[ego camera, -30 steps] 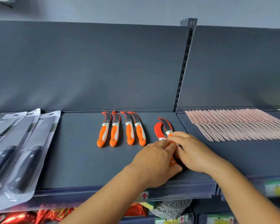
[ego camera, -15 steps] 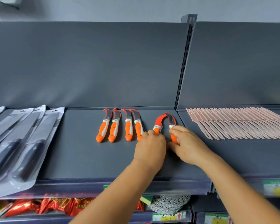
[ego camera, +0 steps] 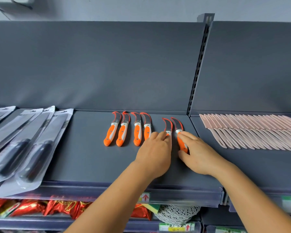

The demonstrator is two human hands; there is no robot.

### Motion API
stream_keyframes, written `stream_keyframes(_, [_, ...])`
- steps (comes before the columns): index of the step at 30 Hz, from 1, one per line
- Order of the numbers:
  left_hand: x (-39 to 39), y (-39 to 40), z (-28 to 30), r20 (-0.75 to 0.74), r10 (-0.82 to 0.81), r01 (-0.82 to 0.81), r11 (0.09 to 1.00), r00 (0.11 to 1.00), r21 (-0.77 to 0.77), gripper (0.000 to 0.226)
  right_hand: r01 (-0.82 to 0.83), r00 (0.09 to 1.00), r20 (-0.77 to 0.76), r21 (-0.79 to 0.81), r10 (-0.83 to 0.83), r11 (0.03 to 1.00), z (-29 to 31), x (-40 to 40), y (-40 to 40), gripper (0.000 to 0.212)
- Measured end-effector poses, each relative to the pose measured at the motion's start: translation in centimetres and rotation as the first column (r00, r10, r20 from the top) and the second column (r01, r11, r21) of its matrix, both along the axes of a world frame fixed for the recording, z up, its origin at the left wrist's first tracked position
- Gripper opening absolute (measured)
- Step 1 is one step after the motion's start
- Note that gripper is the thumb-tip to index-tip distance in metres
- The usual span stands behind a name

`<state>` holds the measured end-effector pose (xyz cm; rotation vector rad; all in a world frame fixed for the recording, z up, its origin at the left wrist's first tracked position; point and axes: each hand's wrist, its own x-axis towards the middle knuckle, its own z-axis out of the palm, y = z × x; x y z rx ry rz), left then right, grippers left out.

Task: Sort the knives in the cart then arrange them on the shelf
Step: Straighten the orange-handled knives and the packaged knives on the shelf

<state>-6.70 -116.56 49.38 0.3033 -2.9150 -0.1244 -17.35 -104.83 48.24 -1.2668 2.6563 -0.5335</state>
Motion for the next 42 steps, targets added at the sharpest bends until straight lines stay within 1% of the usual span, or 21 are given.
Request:
stream_keyframes(2, [0.1,-0.9,0.4,0.066,-0.122,0.122,0.992,0.990,0.008,0.043,-0.033,0.999,0.007,0.005,0.033,0.999,0.1,-0.1,0.3,0.061])
stream_keyframes(4, [0.2,-1.6,0.8,0.164,-0.166,0.165,0.986,0.972,0.019,0.049,-0.051,0.999,0.012,0.015,0.051,0.999,0.2,-0.3,0.5,0.060])
stream_keyframes(5, [0.0,-1.9,0.9,0.188,-0.170,0.170,0.985,0.967,0.018,0.049,-0.056,0.998,0.016,0.022,0.056,0.998,0.4,-0.3,0.5,0.061])
stream_keyframes(9, [-0.7,-2.3,1.3,0.181,-0.130,0.130,0.991,0.975,0.013,0.037,-0.077,0.997,0.027,0.036,0.076,0.996,0.9,-0.3,-0.1,0.059])
stream_keyframes(12, [-1.0,-2.2,1.7,0.176,-0.080,0.083,0.997,0.981,-0.010,0.034,-0.075,0.997,0.036,0.017,0.075,0.997,0.9,-0.5,-1.1,0.051])
stream_keyframes(14, [-1.2,-2.2,1.8,0.191,-0.039,0.042,0.999,0.981,-0.015,0.036,-0.072,0.997,0.037,0.011,0.071,0.997,0.6,-0.7,-1.8,0.041])
stream_keyframes(16, [-1.2,-2.4,1.9,0.195,-0.027,0.031,0.999,0.980,-0.017,0.037,-0.066,0.997,0.031,0.013,0.066,0.998,0.5,-0.8,-2.5,0.025])
stream_keyframes(18, [-1.2,-2.7,2.0,0.193,-0.032,0.034,0.999,0.981,-0.007,0.036,-0.063,0.998,0.018,0.020,0.063,0.998,0.6,-0.7,-3.0,0.019])
stream_keyframes(23, [-1.4,-3.4,2.3,0.197,-0.034,0.037,0.999,0.980,-0.010,0.039,-0.059,0.998,0.008,0.026,0.059,0.998,0.5,-0.9,-3.6,0.029])
stream_keyframes(26, [-1.6,-3.2,2.4,0.203,-0.034,0.037,0.999,0.979,-0.013,0.036,-0.054,0.998,0.024,0.026,0.053,0.998,0.6,-0.9,-3.8,0.016])
stream_keyframes(28, [-1.8,-3.0,2.4,0.205,-0.030,0.035,0.999,0.978,-0.020,0.036,-0.054,0.998,0.022,0.036,0.053,0.998,0.7,-0.9,-3.8,0.015])
stream_keyframes(31, [-2.0,-2.9,2.3,0.197,-0.023,0.029,0.999,0.980,-0.028,0.038,-0.054,0.999,0.011,0.043,0.053,0.998,0.9,-0.9,-3.7,0.020])
stream_keyframes(34, [-2.0,-3.0,1.8,0.198,-0.018,0.027,0.999,0.980,-0.041,0.046,-0.059,0.998,0.014,0.045,0.058,0.997,1.0,-0.9,-3.6,0.026])
stream_keyframes(38, [-1.9,-3.0,1.2,0.207,0.002,0.013,0.997,0.978,-0.071,0.054,-0.066,0.998,0.003,0.046,0.066,0.997,1.3,-0.5,-3.4,0.047])
stream_keyframes(39, [-1.7,-3.0,1.2,0.202,0.012,0.002,0.998,0.979,-0.068,0.056,-0.064,0.998,-0.008,0.040,0.064,0.997,1.5,-0.2,-3.2,0.049])
stream_keyframes(42, [-0.5,-2.9,1.2,0.125,0.045,-0.037,0.997,0.991,-0.069,0.061,-0.092,0.994,-0.064,-0.020,0.090,0.996,2.0,0.7,-2.7,0.044])
